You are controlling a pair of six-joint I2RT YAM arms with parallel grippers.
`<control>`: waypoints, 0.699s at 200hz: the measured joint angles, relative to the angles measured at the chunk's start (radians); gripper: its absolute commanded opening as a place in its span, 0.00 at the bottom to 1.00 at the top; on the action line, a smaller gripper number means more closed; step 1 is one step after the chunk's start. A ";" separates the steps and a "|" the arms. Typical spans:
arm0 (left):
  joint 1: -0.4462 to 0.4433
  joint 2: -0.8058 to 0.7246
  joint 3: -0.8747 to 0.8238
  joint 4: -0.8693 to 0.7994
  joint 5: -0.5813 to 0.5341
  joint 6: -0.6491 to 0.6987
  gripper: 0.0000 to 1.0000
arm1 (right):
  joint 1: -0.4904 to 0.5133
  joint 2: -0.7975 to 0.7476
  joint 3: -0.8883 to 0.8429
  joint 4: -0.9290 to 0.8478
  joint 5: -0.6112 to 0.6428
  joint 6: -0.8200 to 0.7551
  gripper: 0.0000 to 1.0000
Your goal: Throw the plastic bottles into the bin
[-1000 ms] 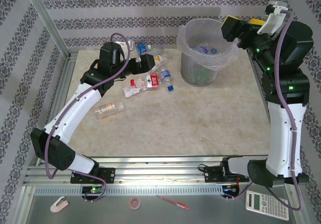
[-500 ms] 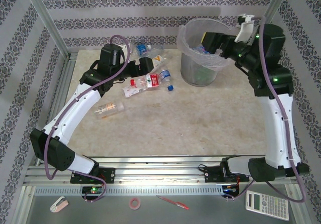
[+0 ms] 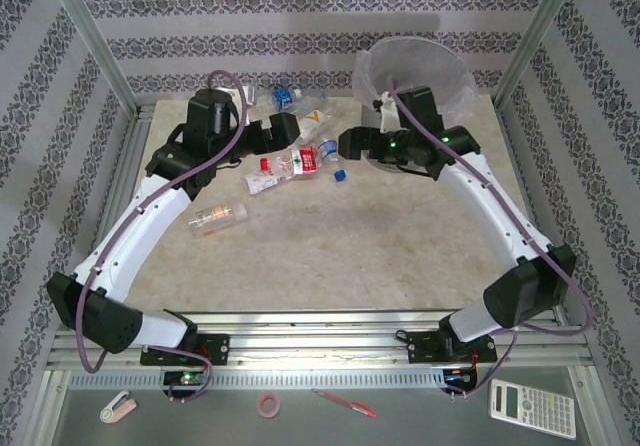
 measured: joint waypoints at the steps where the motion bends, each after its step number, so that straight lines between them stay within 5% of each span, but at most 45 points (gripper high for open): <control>1: 0.000 -0.001 0.000 0.000 0.000 0.000 1.00 | 0.001 0.002 0.000 0.000 0.000 0.000 0.95; 140: 0.000 -0.140 -0.068 -0.056 -0.037 0.058 1.00 | 0.049 0.521 0.148 0.053 0.092 -0.106 0.76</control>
